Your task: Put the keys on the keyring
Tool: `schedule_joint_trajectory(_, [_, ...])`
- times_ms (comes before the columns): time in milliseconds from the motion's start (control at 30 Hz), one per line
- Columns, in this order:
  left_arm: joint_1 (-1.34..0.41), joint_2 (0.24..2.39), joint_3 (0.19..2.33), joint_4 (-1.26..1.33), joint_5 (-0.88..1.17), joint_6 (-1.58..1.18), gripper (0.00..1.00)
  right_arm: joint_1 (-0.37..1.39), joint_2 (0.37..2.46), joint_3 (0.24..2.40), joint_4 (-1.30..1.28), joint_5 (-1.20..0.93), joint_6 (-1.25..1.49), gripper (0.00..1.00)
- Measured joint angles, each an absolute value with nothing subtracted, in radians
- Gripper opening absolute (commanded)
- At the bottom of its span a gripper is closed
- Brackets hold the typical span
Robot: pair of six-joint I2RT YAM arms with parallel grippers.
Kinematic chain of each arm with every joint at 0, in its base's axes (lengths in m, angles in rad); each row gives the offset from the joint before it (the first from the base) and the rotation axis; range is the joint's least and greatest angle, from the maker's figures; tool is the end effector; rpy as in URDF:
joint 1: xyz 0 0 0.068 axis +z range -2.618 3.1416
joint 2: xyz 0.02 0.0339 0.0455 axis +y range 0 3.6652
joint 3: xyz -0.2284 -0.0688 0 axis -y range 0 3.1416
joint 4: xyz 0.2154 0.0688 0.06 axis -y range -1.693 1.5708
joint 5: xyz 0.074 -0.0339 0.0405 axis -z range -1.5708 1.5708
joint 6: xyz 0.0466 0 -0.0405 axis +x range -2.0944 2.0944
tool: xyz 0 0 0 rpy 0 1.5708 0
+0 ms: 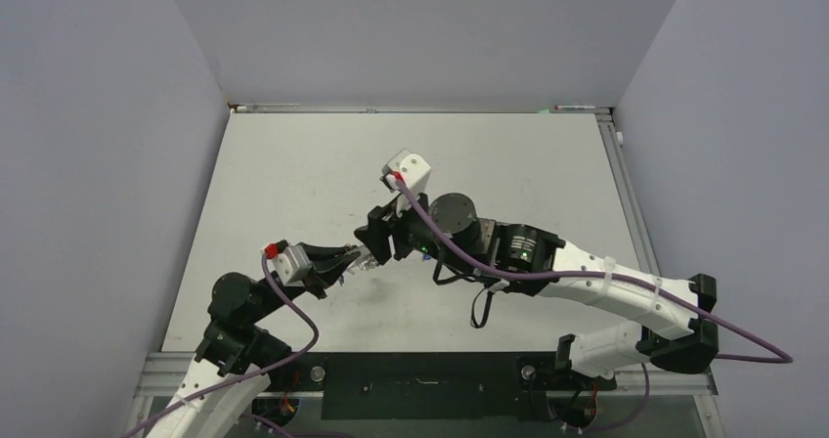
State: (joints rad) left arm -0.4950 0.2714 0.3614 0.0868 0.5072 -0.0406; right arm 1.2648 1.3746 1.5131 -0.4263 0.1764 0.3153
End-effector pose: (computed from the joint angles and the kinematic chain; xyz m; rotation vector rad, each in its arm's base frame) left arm 0.0966 -0.0779 0.2740 0.7370 1.2653 -0.7917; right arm 0.0968 0.2793 0.3927 -0.7792 1.7988 0.9161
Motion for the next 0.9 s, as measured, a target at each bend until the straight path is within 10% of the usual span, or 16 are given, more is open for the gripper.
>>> schedule_joint_trajectory(333, [-0.495, 0.165, 0.323, 0.173, 0.619, -0.049, 0.00, 1.263, 1.001, 1.095, -0.094, 0.103, 0.136, 0.41])
schedule_joint_trajectory(900, [-0.494, 0.153, 0.320, 0.199, 0.638, -0.043, 0.00, 1.250, 1.159, 1.173, -0.131, -0.227, 0.097, 0.31])
